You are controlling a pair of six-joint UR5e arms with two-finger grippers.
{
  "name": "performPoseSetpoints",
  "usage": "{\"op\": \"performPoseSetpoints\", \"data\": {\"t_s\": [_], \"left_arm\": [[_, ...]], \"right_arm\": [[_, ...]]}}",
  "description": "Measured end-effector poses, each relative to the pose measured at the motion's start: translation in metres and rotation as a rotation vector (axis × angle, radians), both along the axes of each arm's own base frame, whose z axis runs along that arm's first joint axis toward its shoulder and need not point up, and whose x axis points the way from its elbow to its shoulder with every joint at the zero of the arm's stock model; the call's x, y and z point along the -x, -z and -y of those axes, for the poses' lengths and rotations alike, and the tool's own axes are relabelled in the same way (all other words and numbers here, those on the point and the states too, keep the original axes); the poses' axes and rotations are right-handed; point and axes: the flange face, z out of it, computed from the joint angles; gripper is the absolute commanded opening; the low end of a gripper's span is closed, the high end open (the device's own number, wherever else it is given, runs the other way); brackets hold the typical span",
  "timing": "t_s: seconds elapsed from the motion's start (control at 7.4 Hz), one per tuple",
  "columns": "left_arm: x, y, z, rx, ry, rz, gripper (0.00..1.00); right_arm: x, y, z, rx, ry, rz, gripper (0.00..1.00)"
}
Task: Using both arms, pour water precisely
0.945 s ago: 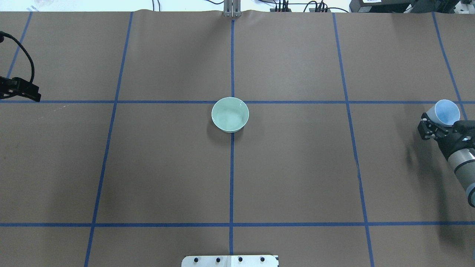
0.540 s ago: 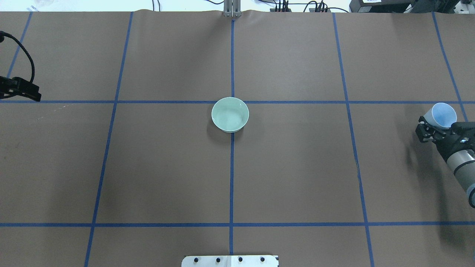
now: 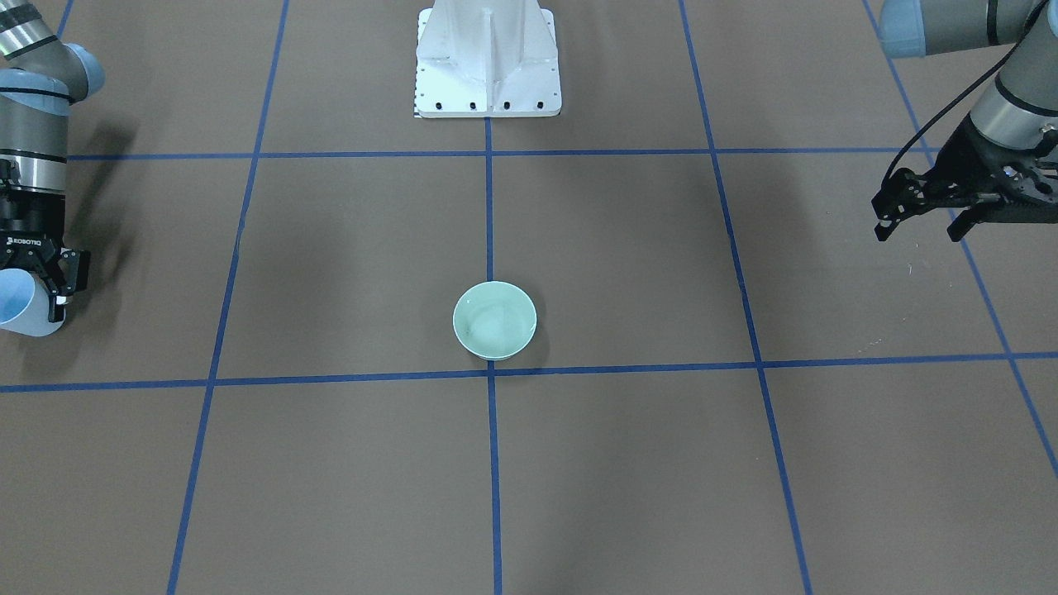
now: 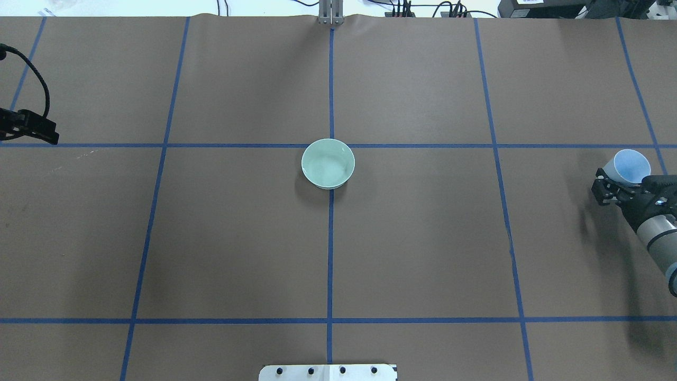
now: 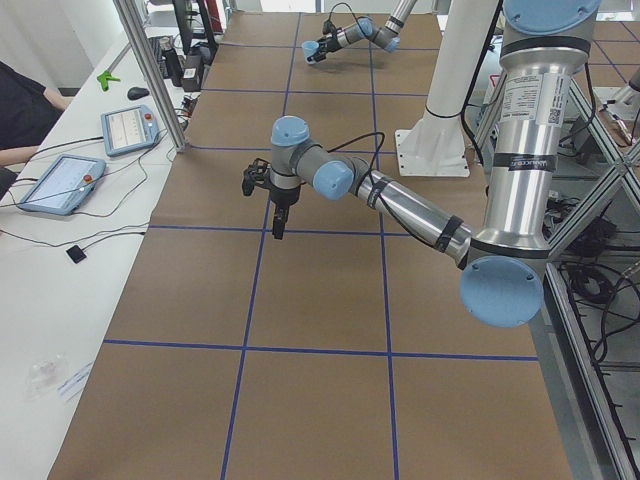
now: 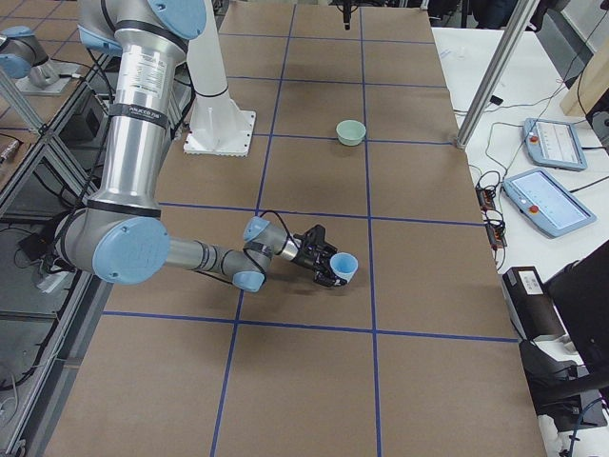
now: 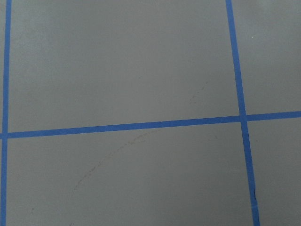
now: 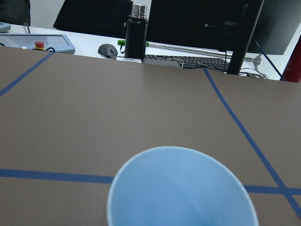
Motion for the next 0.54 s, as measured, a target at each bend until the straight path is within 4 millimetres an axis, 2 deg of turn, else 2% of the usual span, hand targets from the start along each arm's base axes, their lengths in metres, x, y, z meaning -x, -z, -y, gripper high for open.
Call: {"op": "performPoseSetpoints", "data": {"t_s": [0.54], "left_arm": [[-0.0003,-0.0015,0.0005,0.002,-0.001,0.001,1.0]], "right_arm": [[-0.002,-0.0009,-0.0013,0.0,0.005,-0.008,1.0]]}}
